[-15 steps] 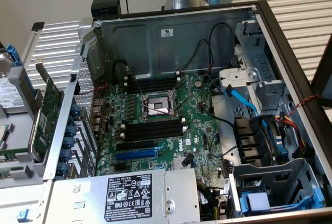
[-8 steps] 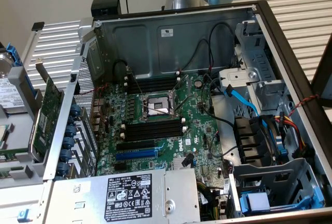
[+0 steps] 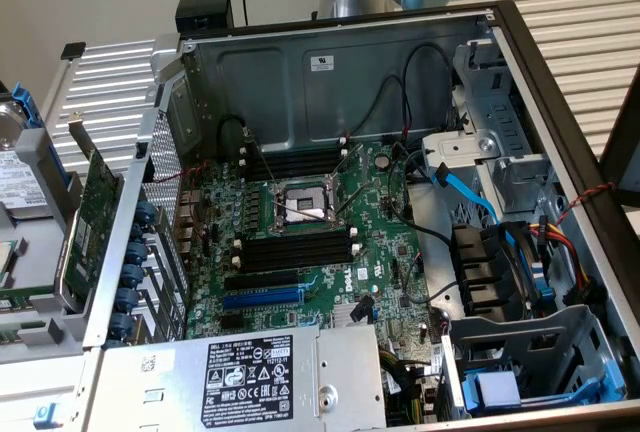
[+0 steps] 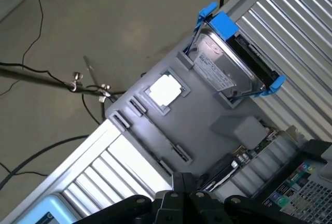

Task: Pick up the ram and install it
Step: 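Pick up the ram and move it above insertion slot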

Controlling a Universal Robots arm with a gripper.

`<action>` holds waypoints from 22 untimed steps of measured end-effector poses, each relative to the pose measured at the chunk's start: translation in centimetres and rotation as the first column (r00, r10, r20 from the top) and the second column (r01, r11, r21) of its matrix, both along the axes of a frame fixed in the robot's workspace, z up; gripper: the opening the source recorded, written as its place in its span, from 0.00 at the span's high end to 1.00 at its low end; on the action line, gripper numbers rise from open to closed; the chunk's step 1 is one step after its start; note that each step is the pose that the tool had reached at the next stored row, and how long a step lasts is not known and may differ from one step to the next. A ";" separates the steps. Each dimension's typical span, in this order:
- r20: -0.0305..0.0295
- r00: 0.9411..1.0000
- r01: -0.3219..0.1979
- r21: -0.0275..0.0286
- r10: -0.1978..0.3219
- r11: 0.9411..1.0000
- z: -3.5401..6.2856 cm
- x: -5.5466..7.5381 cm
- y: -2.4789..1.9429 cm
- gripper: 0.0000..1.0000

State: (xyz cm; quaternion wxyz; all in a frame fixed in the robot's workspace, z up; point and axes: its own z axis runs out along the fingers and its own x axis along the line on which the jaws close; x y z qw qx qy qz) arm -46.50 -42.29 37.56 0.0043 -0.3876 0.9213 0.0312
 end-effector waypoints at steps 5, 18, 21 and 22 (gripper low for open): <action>0.000 0.996 -0.090 -0.001 0.090 0.996 0.00 0.0 0.00 0.90; 0.000 0.947 -0.322 -0.002 0.322 0.947 0.00 0.0 -0.01 0.90; -0.002 0.928 -0.372 -0.005 0.372 0.928 0.01 0.0 0.00 0.90; -0.002 0.922 -0.388 -0.007 0.388 0.922 0.00 0.0 0.00 0.90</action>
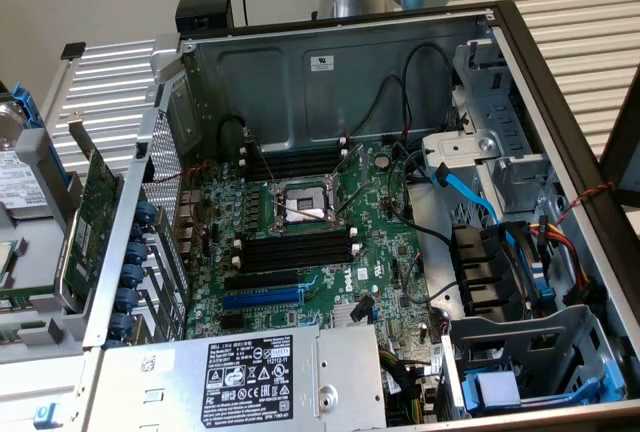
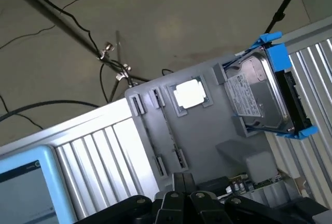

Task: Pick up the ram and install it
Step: 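Pick up the ram and move it above insertion slot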

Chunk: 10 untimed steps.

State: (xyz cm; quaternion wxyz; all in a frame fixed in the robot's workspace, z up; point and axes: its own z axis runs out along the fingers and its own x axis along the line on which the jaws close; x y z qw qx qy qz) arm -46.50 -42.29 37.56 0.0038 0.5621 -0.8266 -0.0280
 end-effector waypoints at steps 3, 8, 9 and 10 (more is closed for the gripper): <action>0.001 0.999 -0.048 -0.007 0.048 0.999 0.00 0.0 0.00 0.90; 0.030 0.994 -0.101 -0.013 0.101 0.995 0.01 0.0 0.00 0.90; 0.037 0.993 -0.109 -0.015 0.110 0.994 0.00 0.0 0.00 0.90; 0.040 0.992 -0.119 -0.017 0.119 0.993 0.01 0.0 0.00 0.90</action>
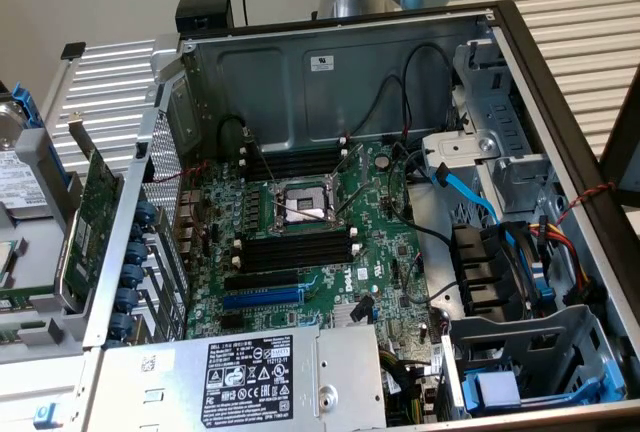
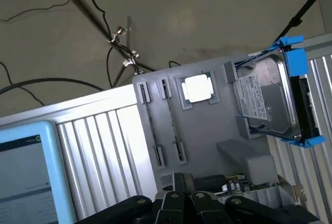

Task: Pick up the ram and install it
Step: 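Pick up the ram and move it above insertion slot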

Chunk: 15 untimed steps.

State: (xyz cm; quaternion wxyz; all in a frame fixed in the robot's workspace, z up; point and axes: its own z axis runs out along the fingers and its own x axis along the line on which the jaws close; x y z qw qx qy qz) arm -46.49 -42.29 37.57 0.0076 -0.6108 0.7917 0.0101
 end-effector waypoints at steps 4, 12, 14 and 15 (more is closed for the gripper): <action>0.005 0.998 -0.061 -0.001 0.061 0.998 -0.01 0.0 0.00 0.90; 0.005 0.981 -0.196 -0.001 0.196 0.981 -0.02 0.0 0.00 0.90; 0.005 0.974 -0.225 -0.001 0.225 0.974 -0.03 0.0 0.00 0.90; 0.005 0.971 -0.238 -0.001 0.238 0.971 -0.04 0.0 0.00 0.90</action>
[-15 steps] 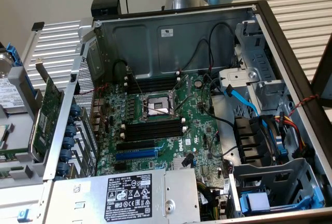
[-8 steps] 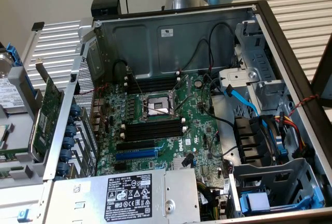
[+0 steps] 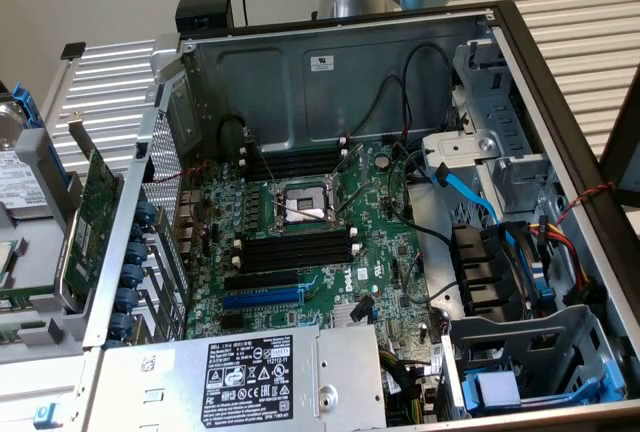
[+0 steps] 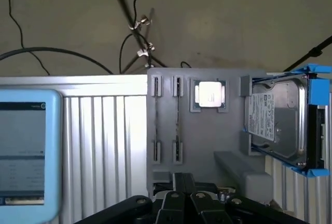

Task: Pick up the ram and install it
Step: 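Pick up the ram and move it above insertion slot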

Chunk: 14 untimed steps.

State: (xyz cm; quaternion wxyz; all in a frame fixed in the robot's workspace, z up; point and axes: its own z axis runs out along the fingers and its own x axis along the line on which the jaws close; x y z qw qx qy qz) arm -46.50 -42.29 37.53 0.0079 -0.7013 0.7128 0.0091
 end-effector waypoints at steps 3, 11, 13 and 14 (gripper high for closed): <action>-0.001 1.000 -0.008 0.000 0.008 1.000 0.00 0.0 0.00 0.90; -0.001 1.000 -0.008 0.000 0.008 1.000 -0.21 0.0 0.00 0.90; -0.001 1.000 -0.008 0.000 0.008 1.000 -0.30 0.0 0.00 0.90; -0.001 1.000 -0.008 0.000 0.008 1.000 -0.34 0.0 0.00 0.90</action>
